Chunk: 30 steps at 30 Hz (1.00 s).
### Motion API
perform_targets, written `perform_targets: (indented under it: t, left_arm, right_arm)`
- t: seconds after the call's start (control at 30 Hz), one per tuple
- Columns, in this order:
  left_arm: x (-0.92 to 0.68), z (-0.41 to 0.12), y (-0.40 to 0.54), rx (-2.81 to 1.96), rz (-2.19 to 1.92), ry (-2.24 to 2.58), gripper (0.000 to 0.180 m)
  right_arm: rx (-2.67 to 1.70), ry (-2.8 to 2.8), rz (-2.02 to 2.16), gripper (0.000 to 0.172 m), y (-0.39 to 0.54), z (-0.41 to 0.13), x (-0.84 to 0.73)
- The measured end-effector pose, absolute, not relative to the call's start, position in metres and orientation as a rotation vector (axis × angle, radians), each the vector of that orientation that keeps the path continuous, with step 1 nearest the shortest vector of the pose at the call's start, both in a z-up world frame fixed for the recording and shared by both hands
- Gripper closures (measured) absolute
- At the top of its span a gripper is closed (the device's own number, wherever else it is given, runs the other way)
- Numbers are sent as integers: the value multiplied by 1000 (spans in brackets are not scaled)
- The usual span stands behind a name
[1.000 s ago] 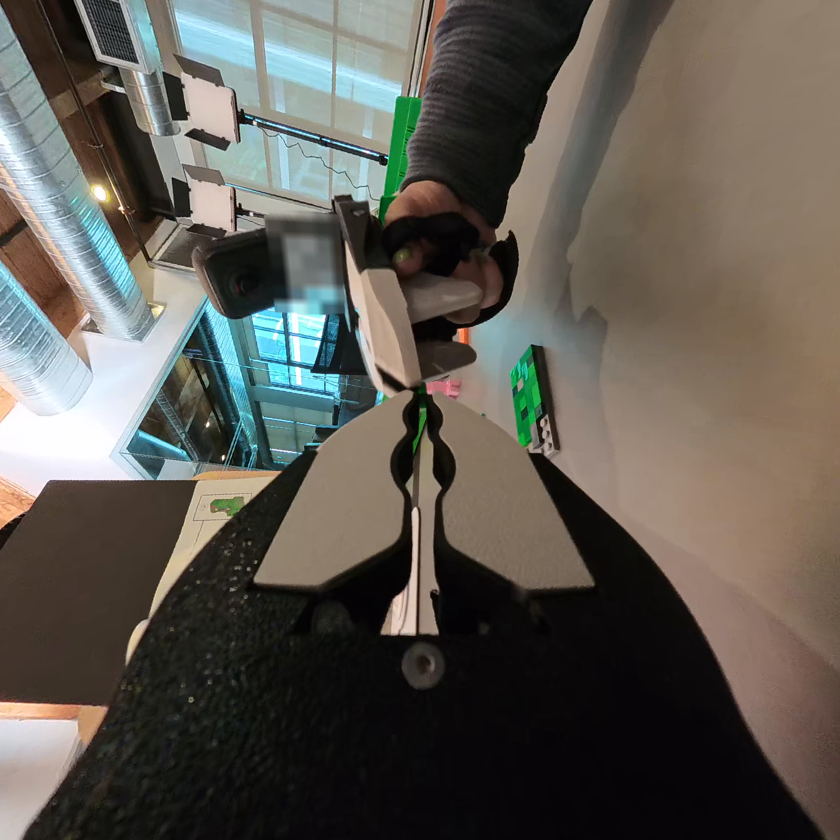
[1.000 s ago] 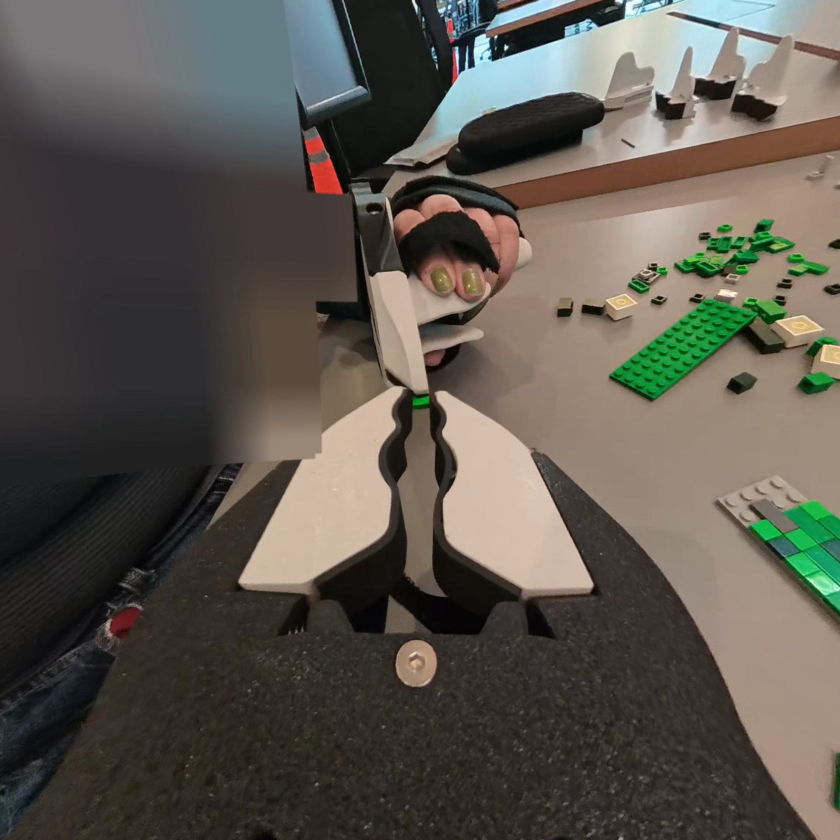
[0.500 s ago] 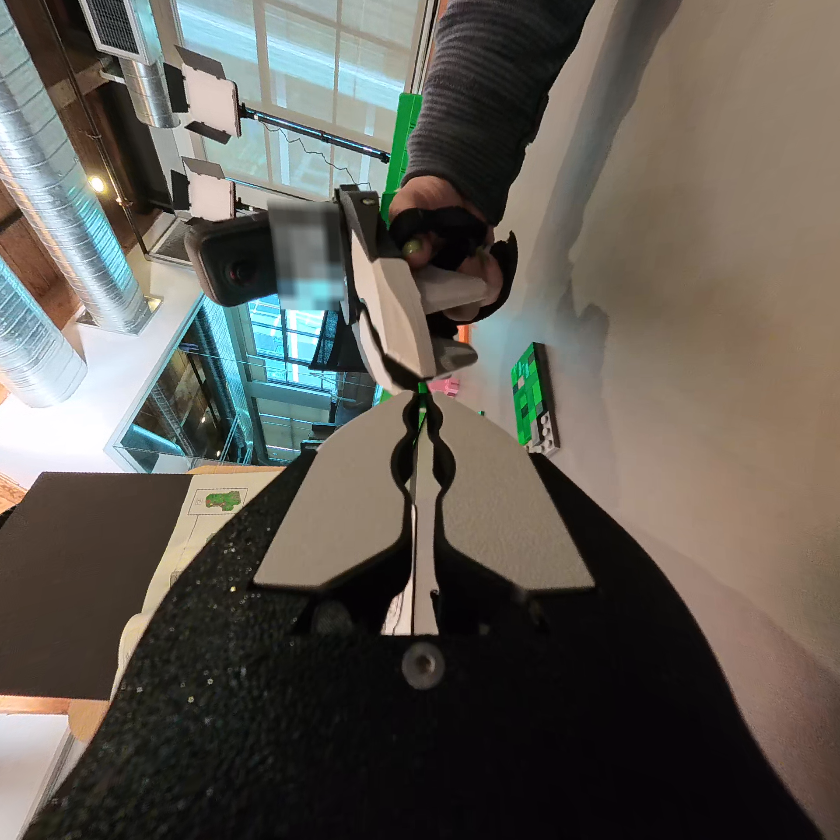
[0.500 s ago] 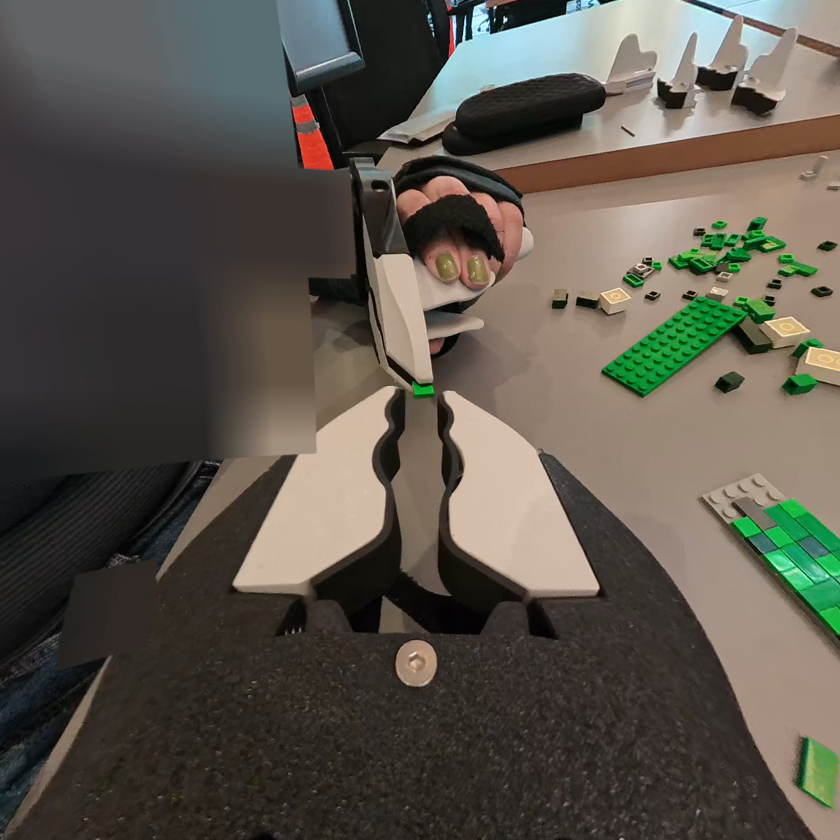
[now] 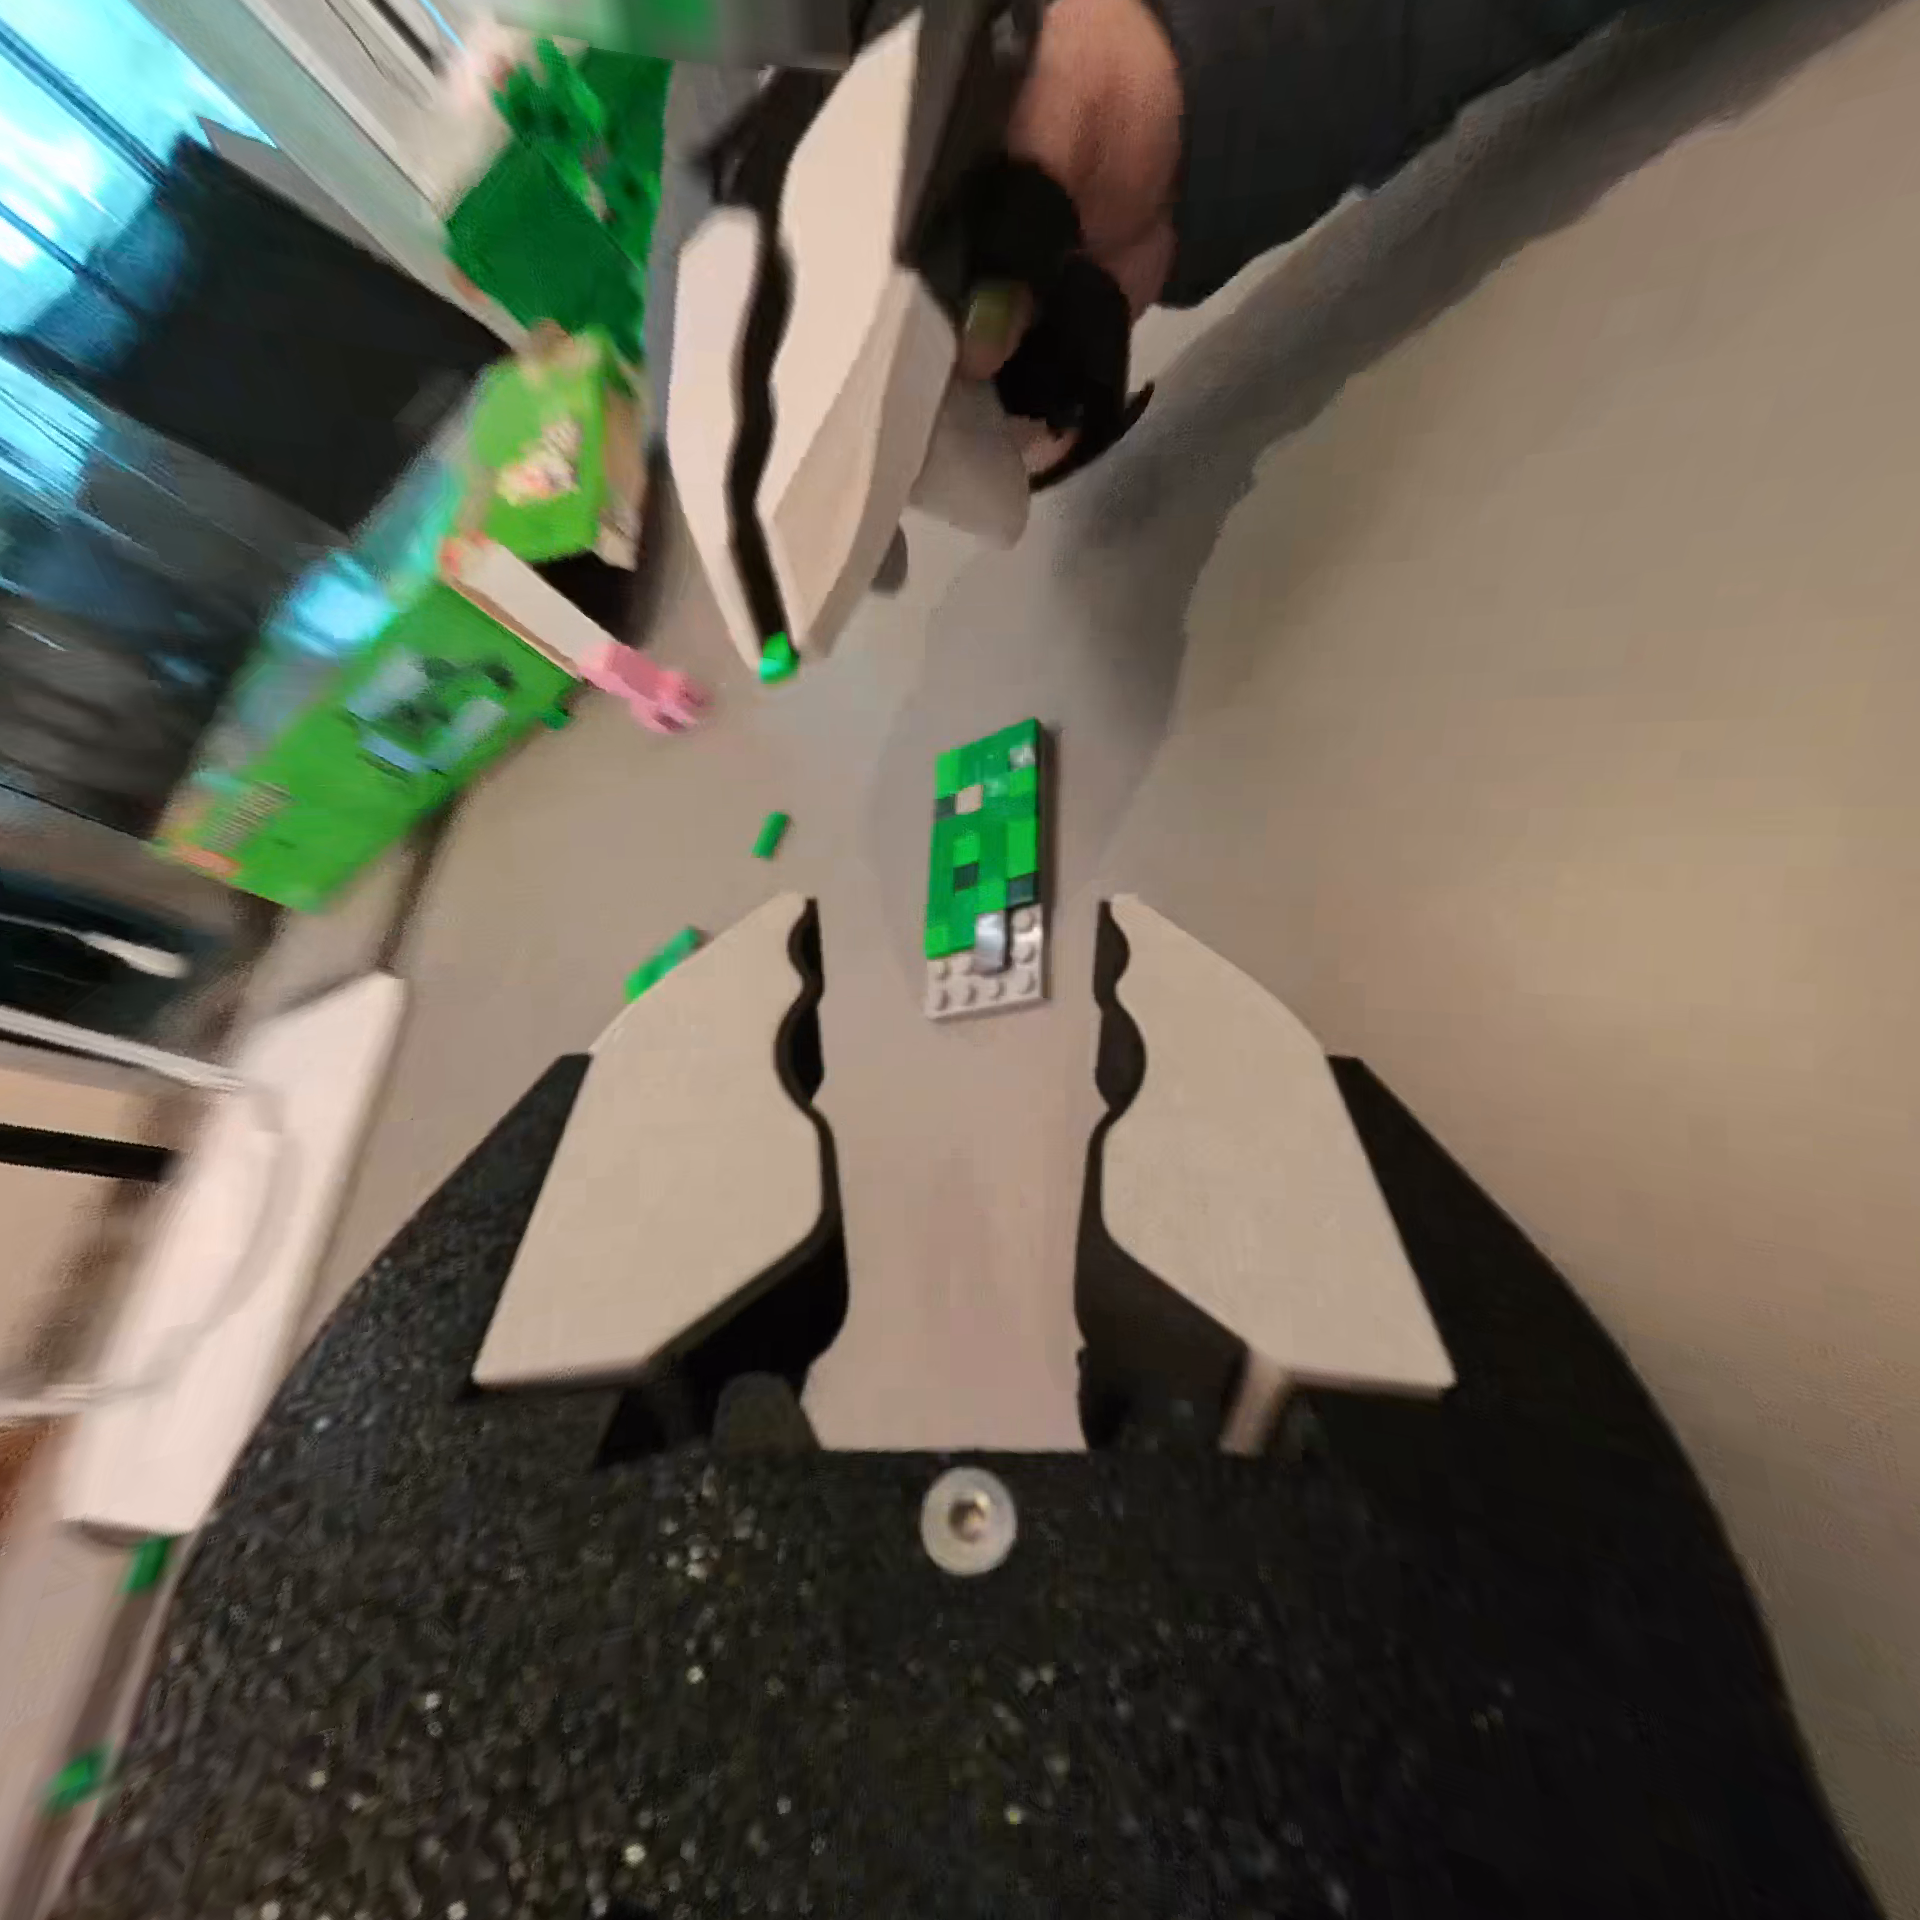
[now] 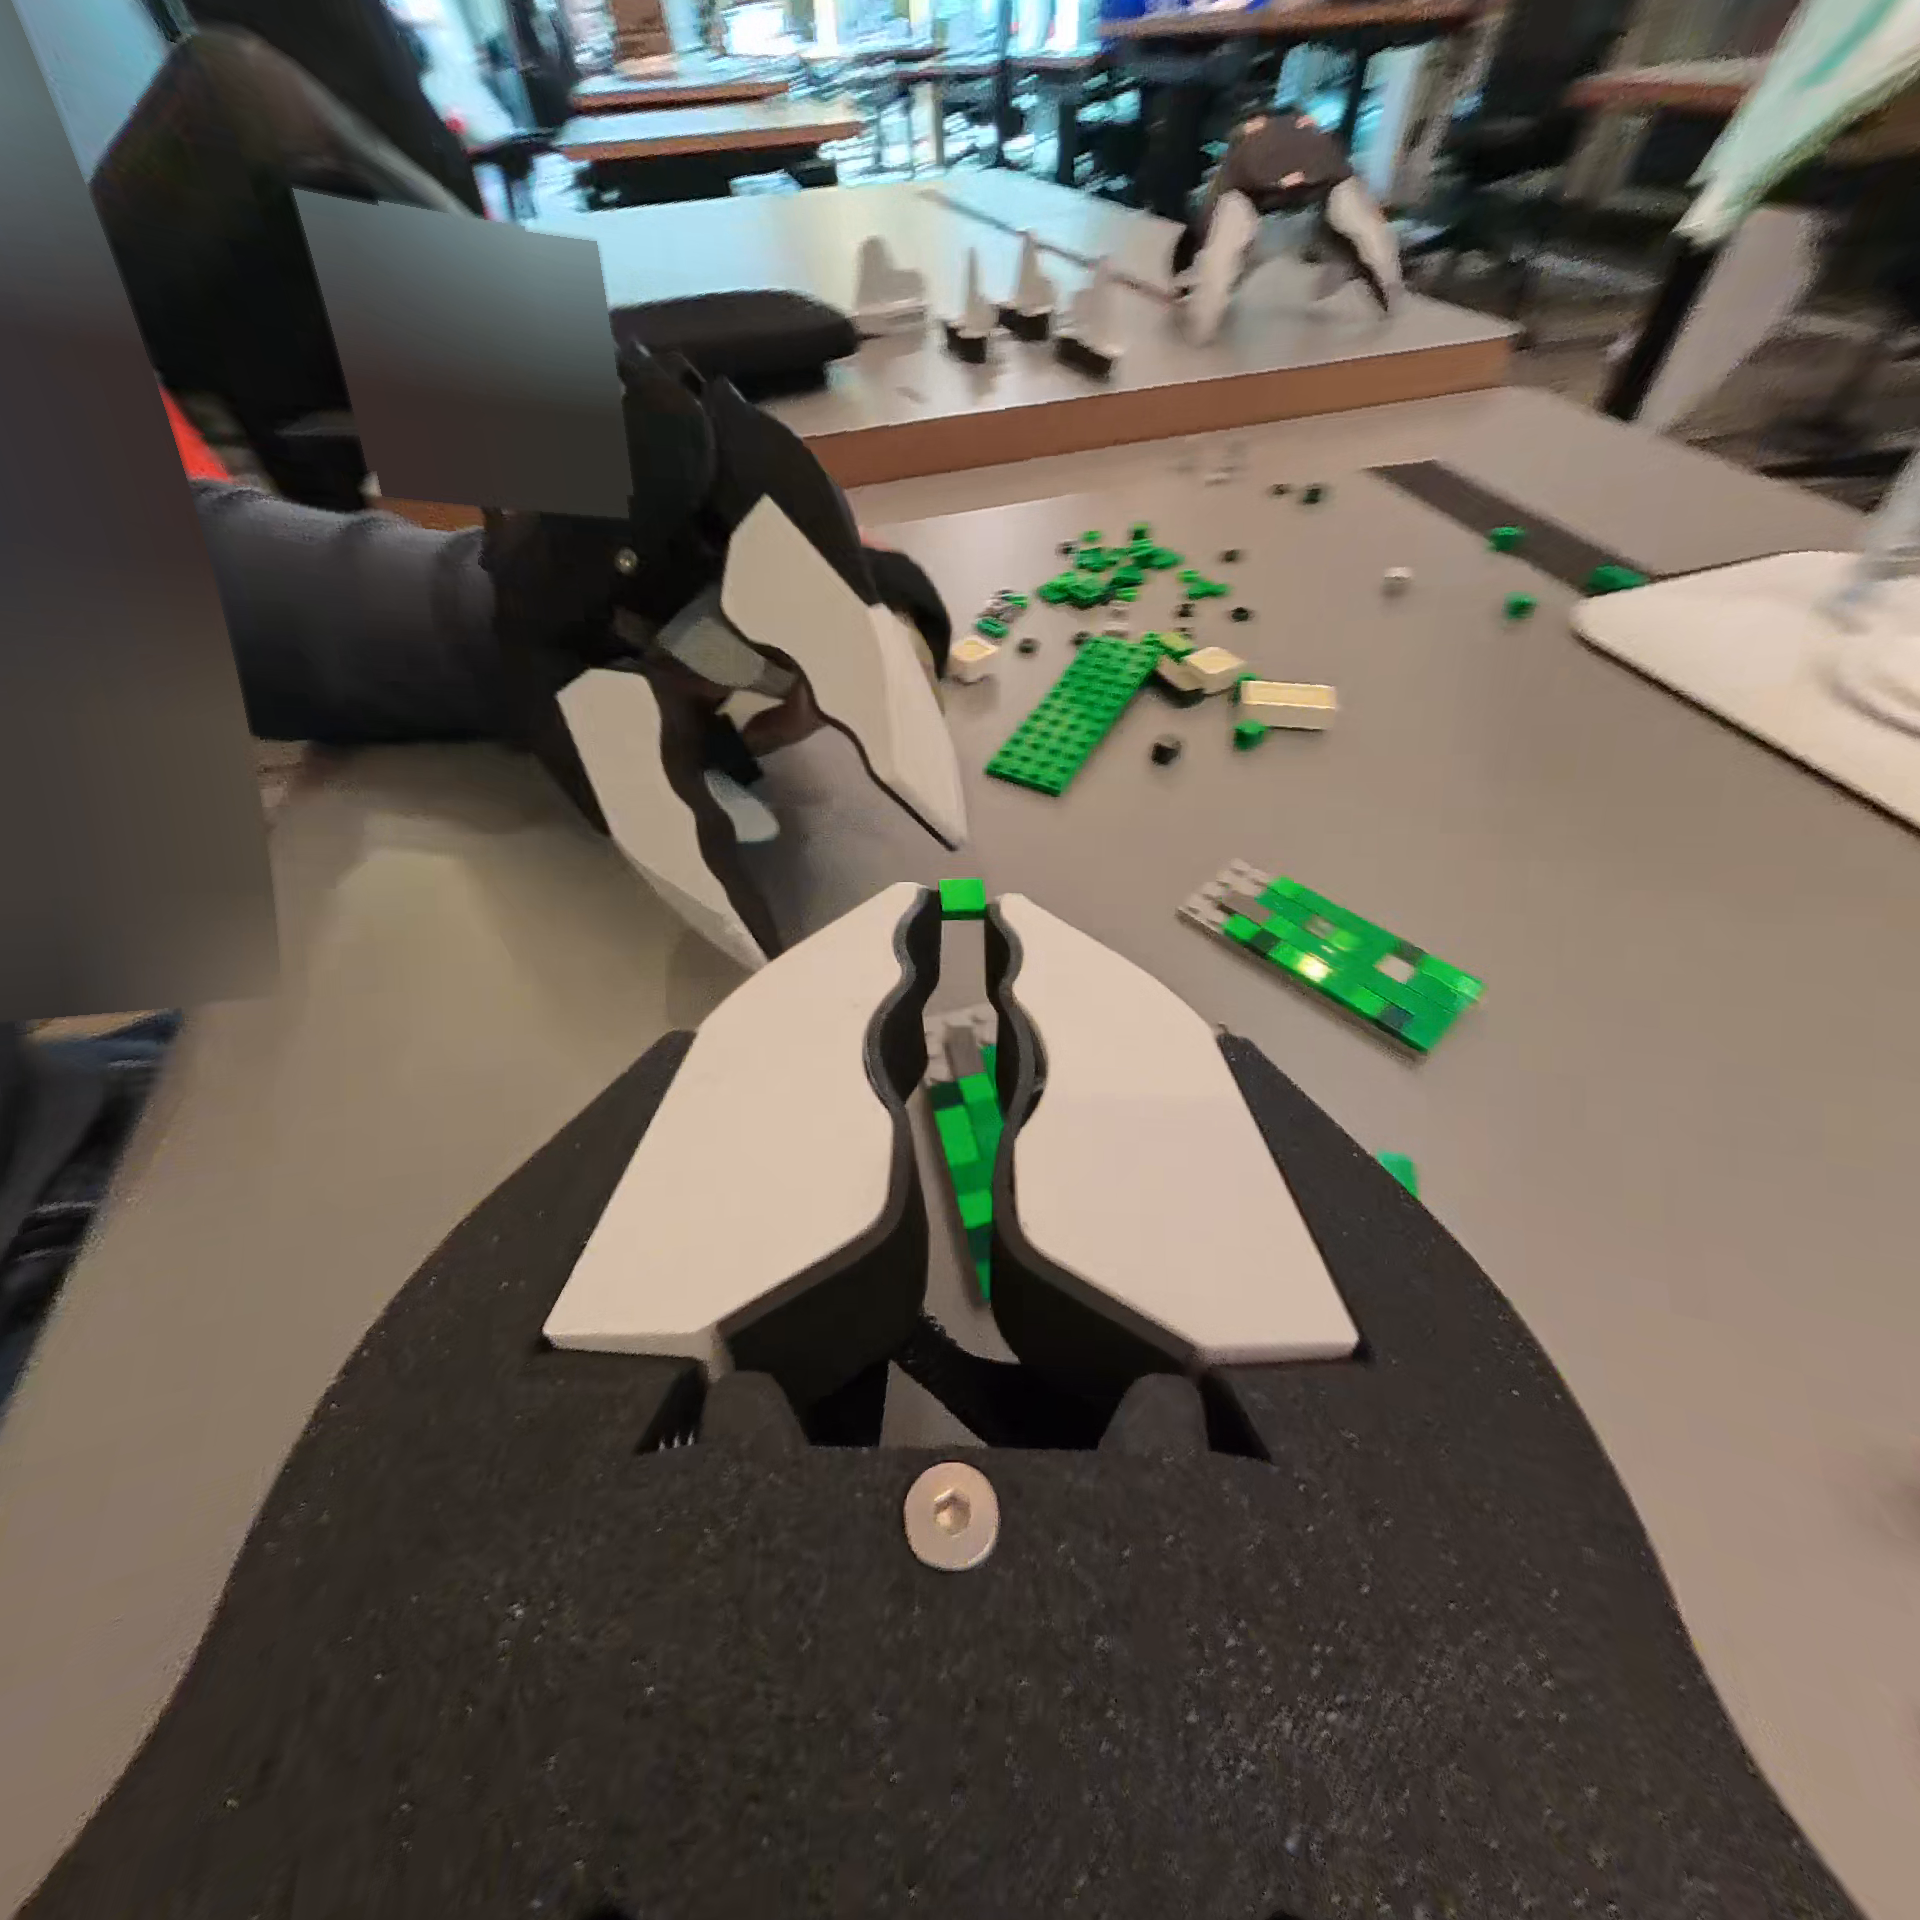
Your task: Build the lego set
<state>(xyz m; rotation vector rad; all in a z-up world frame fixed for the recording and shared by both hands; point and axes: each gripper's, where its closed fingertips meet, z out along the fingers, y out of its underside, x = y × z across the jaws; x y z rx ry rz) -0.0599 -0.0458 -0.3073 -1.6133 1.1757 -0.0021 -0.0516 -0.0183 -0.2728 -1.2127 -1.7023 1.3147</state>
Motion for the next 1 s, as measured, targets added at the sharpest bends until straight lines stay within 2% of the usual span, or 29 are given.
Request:
perform_targets:
  t: [0.1,0.17,0.4,0.47,0.77,0.8,1.0]
  left_arm:
    - [-63,-334,-35,-1868,-149,1173,124]
    - [-65,-350,-32,-1977,-204,1198,128]
    - [-63,-357,-29,-2147,-376,1192,140]
    - [-66,-357,-26,-2165,-344,1177,150]
    - [-80,-358,-24,-2334,-153,686,151]
    - [-80,-355,-25,-2312,-136,671,165]
    - [-86,-349,-32,-2217,-105,601,165]
  right_arm:
    - [-1233,-1604,1193,164,-9,-278,-45]
    - [-1224,-1577,1142,164,-8,-282,-42]
    - [-1206,-1569,1097,164,-9,-286,-41]
    - [-1208,-1559,1070,164,-8,-287,-40]
    - [-1230,-1517,921,164,-5,-291,-42]
    - [-1236,-1531,904,164,-4,-293,-44]
    - [-1239,-1590,726,164,-12,-306,-55]
